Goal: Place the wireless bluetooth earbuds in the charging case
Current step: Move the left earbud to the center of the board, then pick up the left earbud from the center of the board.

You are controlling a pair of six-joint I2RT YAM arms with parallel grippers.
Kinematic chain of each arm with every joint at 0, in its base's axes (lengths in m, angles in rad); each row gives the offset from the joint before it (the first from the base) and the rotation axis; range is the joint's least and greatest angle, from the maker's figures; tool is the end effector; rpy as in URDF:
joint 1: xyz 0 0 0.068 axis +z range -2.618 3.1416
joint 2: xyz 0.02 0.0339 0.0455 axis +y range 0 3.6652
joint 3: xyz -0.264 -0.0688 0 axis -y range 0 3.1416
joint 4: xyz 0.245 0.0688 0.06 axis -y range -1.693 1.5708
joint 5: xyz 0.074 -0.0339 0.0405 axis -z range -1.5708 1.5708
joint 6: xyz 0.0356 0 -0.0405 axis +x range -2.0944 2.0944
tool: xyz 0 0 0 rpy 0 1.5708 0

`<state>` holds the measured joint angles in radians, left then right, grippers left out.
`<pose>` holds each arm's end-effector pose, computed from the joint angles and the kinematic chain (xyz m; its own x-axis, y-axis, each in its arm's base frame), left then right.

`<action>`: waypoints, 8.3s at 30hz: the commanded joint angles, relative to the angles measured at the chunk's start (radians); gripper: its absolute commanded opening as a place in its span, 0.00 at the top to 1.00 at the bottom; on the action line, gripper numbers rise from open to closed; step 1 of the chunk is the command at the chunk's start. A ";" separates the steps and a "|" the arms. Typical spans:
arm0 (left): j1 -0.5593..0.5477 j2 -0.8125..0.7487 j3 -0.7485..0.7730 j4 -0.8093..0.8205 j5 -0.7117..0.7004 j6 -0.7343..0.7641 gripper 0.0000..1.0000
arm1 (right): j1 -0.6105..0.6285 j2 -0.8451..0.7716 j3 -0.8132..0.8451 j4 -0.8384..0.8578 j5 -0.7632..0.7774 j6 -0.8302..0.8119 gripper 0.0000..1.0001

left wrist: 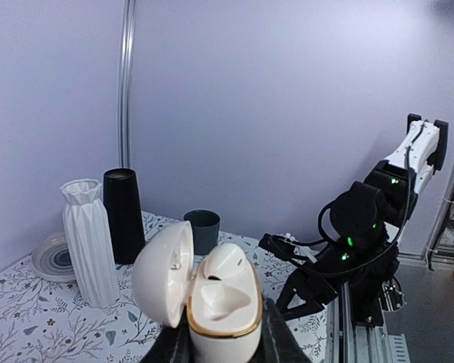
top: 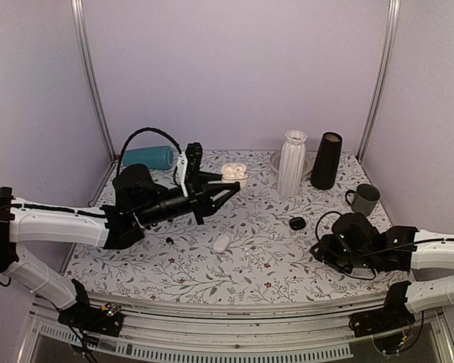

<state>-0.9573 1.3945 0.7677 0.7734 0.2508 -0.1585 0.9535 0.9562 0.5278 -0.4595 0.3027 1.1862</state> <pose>0.1739 -0.2624 0.2941 -0.0643 -0.1743 -0.9826 0.9350 0.3336 -0.1203 0.1150 0.1437 0.1982 -0.7891 0.4170 -0.4511 0.1650 0.8512 0.4982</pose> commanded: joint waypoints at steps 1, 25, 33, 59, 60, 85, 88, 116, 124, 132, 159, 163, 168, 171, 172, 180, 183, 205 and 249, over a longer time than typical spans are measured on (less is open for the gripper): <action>0.015 -0.011 -0.002 0.039 0.022 -0.026 1.00 | -0.012 -0.012 -0.051 -0.002 -0.042 0.237 0.49; 0.022 -0.011 -0.007 0.044 0.038 -0.030 1.00 | -0.053 0.145 -0.181 0.306 -0.195 0.447 0.49; 0.029 -0.014 -0.012 0.041 0.038 -0.032 1.00 | -0.106 0.124 -0.200 0.294 -0.169 0.452 0.50; 0.035 -0.036 -0.031 0.041 0.034 -0.032 1.00 | -0.223 0.182 -0.102 0.140 -0.247 0.258 0.49; 0.035 -0.037 -0.033 0.042 0.034 -0.032 1.00 | -0.223 0.176 -0.102 0.127 -0.253 0.255 0.49; 0.046 -0.073 -0.064 0.049 0.033 -0.027 1.00 | -0.187 0.332 -0.039 0.204 -0.314 0.197 0.52; 0.048 -0.077 -0.067 0.049 0.032 -0.028 1.00 | -0.205 0.361 -0.013 0.214 -0.309 0.164 0.52; 0.054 -0.055 -0.042 0.038 0.037 -0.024 1.00 | -0.183 0.534 0.170 0.100 -0.294 -0.379 0.59; 0.055 -0.057 -0.043 0.038 0.040 -0.026 1.00 | -0.105 0.536 0.149 0.090 -0.313 -0.299 0.58; 0.056 -0.059 -0.051 0.043 0.043 -0.027 1.00 | -0.048 0.494 0.103 0.091 -0.315 -0.206 0.58; 0.060 -0.069 -0.047 0.031 0.038 -0.021 1.00 | -0.071 0.561 0.357 -0.155 -0.140 -0.474 0.56; 0.059 -0.068 -0.045 0.029 0.038 -0.021 1.00 | -0.071 0.591 0.339 -0.125 -0.165 -0.453 0.58; 0.058 -0.072 -0.045 0.024 0.039 -0.019 1.00 | -0.071 0.617 0.325 -0.093 -0.171 -0.439 0.63; 0.059 -0.076 -0.045 0.017 0.038 -0.017 1.00 | -0.071 0.640 0.334 -0.085 -0.179 -0.436 0.70; 0.060 -0.078 -0.046 0.016 0.038 -0.017 1.00 | -0.071 0.646 0.334 -0.084 -0.181 -0.436 0.72; 0.061 -0.081 -0.048 0.016 0.035 -0.016 1.00 | -0.071 0.651 0.334 -0.101 -0.178 -0.464 0.75; 0.060 -0.075 -0.046 0.022 0.036 -0.018 1.00 | -0.065 0.656 0.344 -0.105 -0.180 -0.501 0.74; 0.063 -0.062 -0.031 0.014 0.038 -0.014 1.00 | -0.027 0.725 0.423 -0.191 -0.165 -0.722 0.73; 0.065 -0.061 -0.020 0.005 0.051 -0.021 1.00 | -0.025 0.728 0.372 -0.180 -0.261 -0.735 0.72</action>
<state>-0.9047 1.3357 0.7185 0.7795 0.2909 -0.1864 0.9222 1.6878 0.9382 -0.6353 0.0933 0.4522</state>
